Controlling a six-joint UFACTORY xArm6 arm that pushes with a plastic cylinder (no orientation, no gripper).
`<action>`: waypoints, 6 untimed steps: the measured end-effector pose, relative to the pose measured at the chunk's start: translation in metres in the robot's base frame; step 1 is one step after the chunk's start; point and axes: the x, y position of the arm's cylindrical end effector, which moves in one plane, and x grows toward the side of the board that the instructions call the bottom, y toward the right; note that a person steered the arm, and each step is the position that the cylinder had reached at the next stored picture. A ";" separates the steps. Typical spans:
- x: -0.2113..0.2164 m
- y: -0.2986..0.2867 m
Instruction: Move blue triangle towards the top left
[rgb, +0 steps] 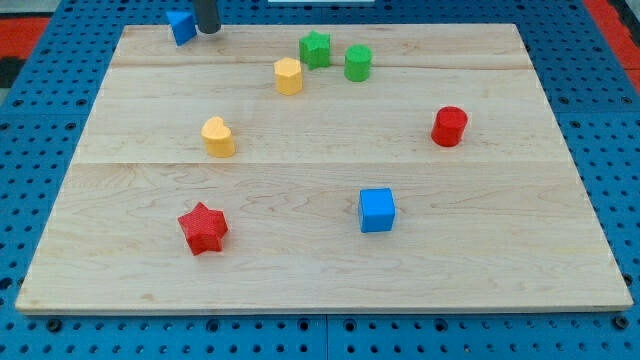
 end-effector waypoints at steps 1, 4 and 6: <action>0.000 0.000; 0.000 -0.047; 0.000 -0.063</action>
